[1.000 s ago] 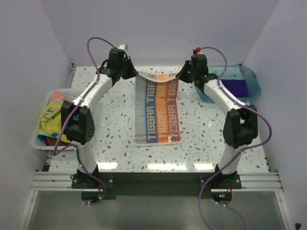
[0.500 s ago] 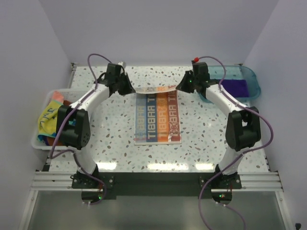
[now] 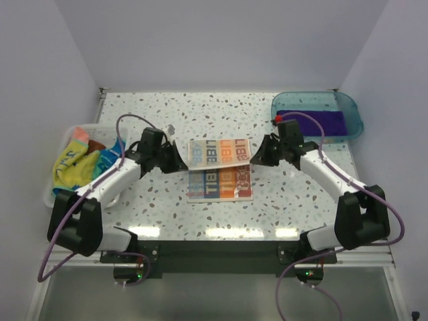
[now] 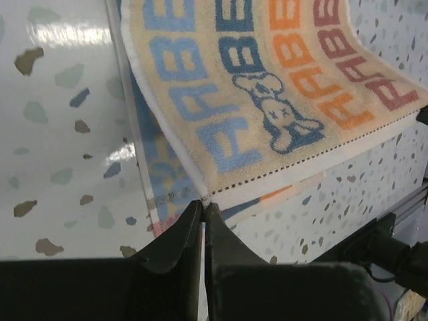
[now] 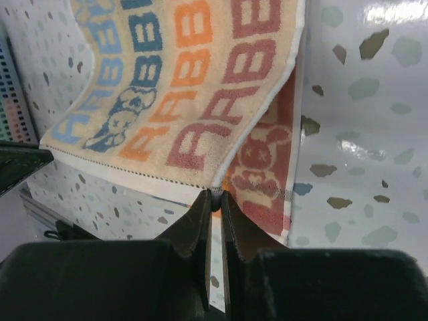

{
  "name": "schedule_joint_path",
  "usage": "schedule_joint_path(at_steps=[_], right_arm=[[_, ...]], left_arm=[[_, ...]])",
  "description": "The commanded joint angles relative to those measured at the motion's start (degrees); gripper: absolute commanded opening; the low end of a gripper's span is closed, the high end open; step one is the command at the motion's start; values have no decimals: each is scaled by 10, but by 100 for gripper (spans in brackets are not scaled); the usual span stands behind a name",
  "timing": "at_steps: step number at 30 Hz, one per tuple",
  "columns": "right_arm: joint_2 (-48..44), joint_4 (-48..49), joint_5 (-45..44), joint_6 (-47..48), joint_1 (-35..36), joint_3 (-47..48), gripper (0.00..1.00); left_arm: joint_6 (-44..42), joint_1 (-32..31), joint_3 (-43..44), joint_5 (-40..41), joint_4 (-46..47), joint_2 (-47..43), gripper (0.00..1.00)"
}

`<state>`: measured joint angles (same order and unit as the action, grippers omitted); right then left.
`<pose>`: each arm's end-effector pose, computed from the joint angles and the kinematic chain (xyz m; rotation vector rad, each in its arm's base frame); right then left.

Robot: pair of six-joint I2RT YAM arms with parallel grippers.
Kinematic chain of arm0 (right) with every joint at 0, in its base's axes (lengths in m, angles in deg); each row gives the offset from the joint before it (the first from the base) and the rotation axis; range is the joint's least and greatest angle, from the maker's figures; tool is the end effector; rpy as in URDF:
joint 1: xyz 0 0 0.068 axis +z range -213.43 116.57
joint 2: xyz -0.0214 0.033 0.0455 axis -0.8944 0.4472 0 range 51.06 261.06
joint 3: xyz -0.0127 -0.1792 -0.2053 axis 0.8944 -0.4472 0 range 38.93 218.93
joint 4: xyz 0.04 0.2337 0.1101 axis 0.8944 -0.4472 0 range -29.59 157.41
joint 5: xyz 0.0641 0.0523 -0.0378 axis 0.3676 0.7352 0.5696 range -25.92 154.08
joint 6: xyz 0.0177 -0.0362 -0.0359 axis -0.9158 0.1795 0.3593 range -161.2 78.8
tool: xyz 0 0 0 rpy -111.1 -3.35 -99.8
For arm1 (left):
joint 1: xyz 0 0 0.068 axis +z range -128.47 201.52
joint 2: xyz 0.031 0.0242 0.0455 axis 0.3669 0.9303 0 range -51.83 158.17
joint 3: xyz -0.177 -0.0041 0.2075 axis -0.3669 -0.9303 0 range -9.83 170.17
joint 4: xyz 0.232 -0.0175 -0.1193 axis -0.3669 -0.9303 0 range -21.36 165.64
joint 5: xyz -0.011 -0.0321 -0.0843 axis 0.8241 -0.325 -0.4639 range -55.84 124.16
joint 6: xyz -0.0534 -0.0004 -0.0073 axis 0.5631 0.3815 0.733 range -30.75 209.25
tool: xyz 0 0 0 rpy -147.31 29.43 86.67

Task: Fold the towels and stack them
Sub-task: Fold the towel

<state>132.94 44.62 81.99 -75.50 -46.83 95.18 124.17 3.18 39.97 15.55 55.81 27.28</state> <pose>0.2854 0.0965 0.2422 0.2375 2.5023 0.7666 0.2656 -0.0999 0.2237 -0.2118 2.5268 -0.7934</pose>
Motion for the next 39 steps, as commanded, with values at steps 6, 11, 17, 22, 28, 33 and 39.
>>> schedule_joint_path(at_steps=[6, 11, 17, 22, 28, 33, 39], right_arm=[[-112, -32, 20, 13, 11, -126, 0], [-137, -31, 21, 13, 21, -185, 0], [-123, -3, 5, -2, 64, -217, 0], [-75, 36, -10, -19, 98, -252, 0], [-62, 61, -27, -23, 99, -280, 0], [-51, 59, -55, -15, 99, -279, 0], [-29, 49, -82, -8, 99, -249, 0]], left_arm=[[41, -70, -123, 44, 7, -99, 0], [64, -81, -184, 45, 17, -125, 0], [66, -86, -225, 52, 27, -132, 0], [67, -100, -238, 52, 38, -106, 0], [74, -101, -255, 74, 37, -93, 0], [84, -102, -255, 74, 49, -80, 0], [94, -101, -219, 67, 64, -64, 0]])
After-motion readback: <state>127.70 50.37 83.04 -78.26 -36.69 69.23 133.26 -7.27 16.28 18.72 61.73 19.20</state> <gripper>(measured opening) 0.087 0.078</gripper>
